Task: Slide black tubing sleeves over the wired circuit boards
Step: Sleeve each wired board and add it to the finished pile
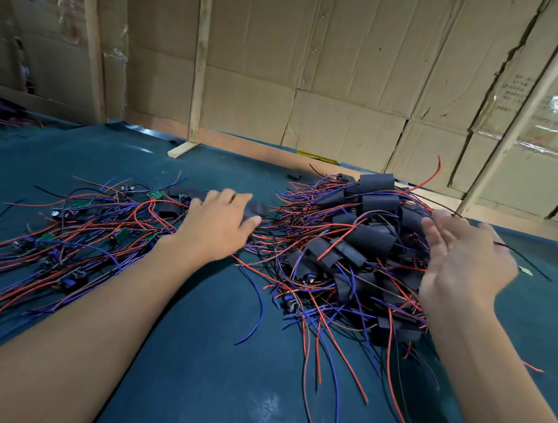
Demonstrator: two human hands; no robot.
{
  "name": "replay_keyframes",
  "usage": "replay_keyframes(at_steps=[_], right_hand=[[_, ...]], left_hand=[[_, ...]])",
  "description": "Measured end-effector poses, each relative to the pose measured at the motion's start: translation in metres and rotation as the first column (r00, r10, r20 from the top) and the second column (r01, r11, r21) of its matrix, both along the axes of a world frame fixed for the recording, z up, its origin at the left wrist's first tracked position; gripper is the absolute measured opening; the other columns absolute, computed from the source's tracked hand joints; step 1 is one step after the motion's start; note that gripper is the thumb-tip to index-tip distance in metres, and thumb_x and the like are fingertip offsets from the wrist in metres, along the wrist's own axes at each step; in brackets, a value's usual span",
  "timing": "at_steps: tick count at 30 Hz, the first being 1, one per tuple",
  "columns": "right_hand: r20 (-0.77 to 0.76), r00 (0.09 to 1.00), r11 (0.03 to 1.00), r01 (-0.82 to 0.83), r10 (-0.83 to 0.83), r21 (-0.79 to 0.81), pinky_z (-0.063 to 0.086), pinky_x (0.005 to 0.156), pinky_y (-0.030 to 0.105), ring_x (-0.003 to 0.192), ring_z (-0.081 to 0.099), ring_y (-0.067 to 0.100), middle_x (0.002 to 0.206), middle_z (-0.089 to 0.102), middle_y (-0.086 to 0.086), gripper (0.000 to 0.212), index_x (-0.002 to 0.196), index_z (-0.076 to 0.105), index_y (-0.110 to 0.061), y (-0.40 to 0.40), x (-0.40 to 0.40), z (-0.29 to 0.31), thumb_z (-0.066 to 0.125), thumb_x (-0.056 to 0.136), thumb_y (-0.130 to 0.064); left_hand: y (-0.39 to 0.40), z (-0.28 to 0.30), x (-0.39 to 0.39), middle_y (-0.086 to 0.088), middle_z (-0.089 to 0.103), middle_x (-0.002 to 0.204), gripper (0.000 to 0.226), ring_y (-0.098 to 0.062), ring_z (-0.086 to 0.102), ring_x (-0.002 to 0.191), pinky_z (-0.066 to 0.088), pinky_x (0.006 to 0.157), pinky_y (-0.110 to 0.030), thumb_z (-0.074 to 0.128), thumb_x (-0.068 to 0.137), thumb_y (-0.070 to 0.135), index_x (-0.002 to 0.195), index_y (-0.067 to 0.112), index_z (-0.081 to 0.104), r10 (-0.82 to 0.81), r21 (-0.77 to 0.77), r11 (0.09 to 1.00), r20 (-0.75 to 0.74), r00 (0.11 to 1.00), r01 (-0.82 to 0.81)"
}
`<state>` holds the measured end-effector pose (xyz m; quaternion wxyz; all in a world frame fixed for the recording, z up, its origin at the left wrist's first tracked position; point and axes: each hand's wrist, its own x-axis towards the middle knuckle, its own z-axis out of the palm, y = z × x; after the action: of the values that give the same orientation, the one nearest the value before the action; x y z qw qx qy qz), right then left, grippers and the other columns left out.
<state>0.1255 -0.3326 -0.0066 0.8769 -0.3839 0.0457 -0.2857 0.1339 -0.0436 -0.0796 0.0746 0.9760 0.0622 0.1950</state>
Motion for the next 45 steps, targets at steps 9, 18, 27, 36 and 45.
replay_keyframes(at_steps=[9, 18, 27, 36, 45], right_hand=[[-0.054, 0.96, 0.948, 0.261, -0.275, -0.181, 0.05, 0.052, 0.028, 0.067, 0.057, 0.008, 0.119, 0.054, 0.01, 0.07, 0.13, 0.045, -0.015, -0.021, 0.007, 0.002, 0.071, 0.065, -0.01], [-0.015, 0.879, 0.778, 0.415, -0.477, -0.471, 0.055, 0.093, 0.044, 0.098, 0.059, 0.009, 0.136, 0.036, 0.004, 0.078, 0.151, 0.035, -0.006, -0.025, 0.008, -0.007, 0.055, 0.076, -0.012], [0.32, 0.771, 0.445, 0.595, -0.551, -0.669, 0.023, 0.117, 0.026, 0.136, 0.034, 0.04, 0.157, 0.024, 0.025, 0.09, 0.157, 0.014, 0.003, -0.015, -0.004, -0.008, 0.053, 0.079, -0.017], [0.702, 0.691, 0.168, 0.723, -0.171, -0.67, 0.036, 0.113, 0.045, 0.135, 0.045, 0.033, 0.155, 0.041, 0.017, 0.067, 0.152, 0.031, 0.006, 0.005, -0.01, -0.019, 0.059, 0.093, -0.01], [0.472, 0.789, 0.084, 0.48, 0.394, -0.873, 0.043, 0.1, 0.015, 0.107, 0.064, 0.011, 0.117, 0.07, 0.007, 0.049, 0.129, 0.067, -0.005, 0.037, -0.022, -0.034, 0.083, 0.084, -0.015]], left_hand=[[0.016, -0.002, 0.021, 0.011, 0.014, 0.166, 0.062, -0.022, 0.015, 0.149, 0.015, 0.111, -0.059, 0.03, 0.098, 0.044, 0.156, 0.044, 0.009, -0.056, 0.012, 0.998, -0.324, 0.944, 0.063], [0.014, 0.003, 0.011, -0.002, 0.057, 0.132, 0.038, -0.03, 0.05, 0.123, 0.035, 0.097, -0.046, 0.055, 0.094, 0.042, 0.131, 0.033, 0.059, -0.058, -0.014, 0.998, -0.078, 0.995, 0.057], [0.009, 0.014, -0.005, 0.001, 0.066, 0.122, 0.046, -0.026, 0.054, 0.117, 0.038, 0.097, -0.046, 0.067, 0.093, 0.033, 0.137, 0.028, 0.054, -0.092, -0.062, 0.992, 0.204, 0.975, 0.106], [-0.032, 0.05, -0.023, -0.003, 0.069, 0.076, 0.013, -0.016, 0.063, 0.059, 0.055, 0.055, -0.032, 0.072, 0.09, 0.012, 0.103, 0.01, 0.073, -0.257, -0.803, 0.266, 0.473, 0.842, 0.533], [-0.04, 0.058, -0.038, -0.001, 0.059, 0.065, 0.01, -0.01, 0.053, 0.051, 0.03, 0.042, -0.019, 0.073, 0.08, 0.01, 0.082, 0.019, 0.07, -0.649, -0.939, -0.093, 0.31, 0.695, 0.331]])
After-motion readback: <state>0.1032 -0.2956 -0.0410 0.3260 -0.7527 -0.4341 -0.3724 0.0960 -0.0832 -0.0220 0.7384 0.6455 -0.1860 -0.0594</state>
